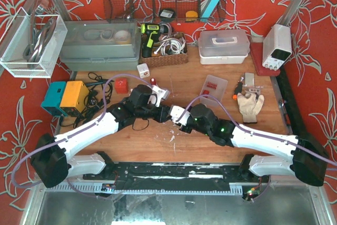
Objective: Install the large spring
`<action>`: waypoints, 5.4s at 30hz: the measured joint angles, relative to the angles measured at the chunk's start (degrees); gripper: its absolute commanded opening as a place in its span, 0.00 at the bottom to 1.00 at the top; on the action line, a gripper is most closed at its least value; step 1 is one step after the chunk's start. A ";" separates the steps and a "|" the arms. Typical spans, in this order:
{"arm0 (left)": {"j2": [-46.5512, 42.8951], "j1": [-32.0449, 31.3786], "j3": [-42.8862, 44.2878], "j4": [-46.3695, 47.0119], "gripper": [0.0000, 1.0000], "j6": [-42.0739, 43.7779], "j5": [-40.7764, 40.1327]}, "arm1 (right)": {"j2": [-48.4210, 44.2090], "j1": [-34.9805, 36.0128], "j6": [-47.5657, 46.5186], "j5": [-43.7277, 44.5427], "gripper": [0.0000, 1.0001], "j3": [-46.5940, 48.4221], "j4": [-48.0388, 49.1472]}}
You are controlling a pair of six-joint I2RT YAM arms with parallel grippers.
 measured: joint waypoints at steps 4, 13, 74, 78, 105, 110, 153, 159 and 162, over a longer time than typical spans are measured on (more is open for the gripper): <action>0.20 0.02 -0.04 -0.39 0.06 -0.04 -0.20 | 0.72 0.22 0.00 0.33 0.23 0.00 0.28; 0.66 -0.02 1.33 -3.28 0.00 0.52 -2.36 | 2.56 0.35 0.87 3.61 0.68 0.02 1.01; 23.67 29.14 26.34 -27.12 0.00 13.38 -29.88 | -9.14 -2.19 26.05 33.55 0.99 -6.14 -0.20; 24.85 29.31 26.34 -27.15 0.00 13.60 -29.14 | -9.62 -2.40 26.05 33.57 0.99 -6.14 -0.20; 27.85 29.77 27.47 -25.24 0.90 13.00 -24.28 | -9.88 -2.73 26.08 33.68 0.99 -6.16 -0.22; 19.61 29.86 23.50 -20.02 1.00 10.80 -18.95 | -10.45 -4.15 26.88 34.21 0.99 -6.19 -0.52; -9.84 0.85 -21.73 33.18 1.00 4.50 -15.54 | 32.13 -36.81 12.02 13.51 0.40 31.63 -26.93; -12.00 0.74 -21.73 32.94 1.00 4.61 -16.11 | 39.28 -39.06 10.03 11.47 0.39 36.46 -28.33; -12.46 0.72 -21.70 32.52 1.00 4.83 -16.83 | 40.81 -39.10 9.18 10.45 0.40 37.11 -28.94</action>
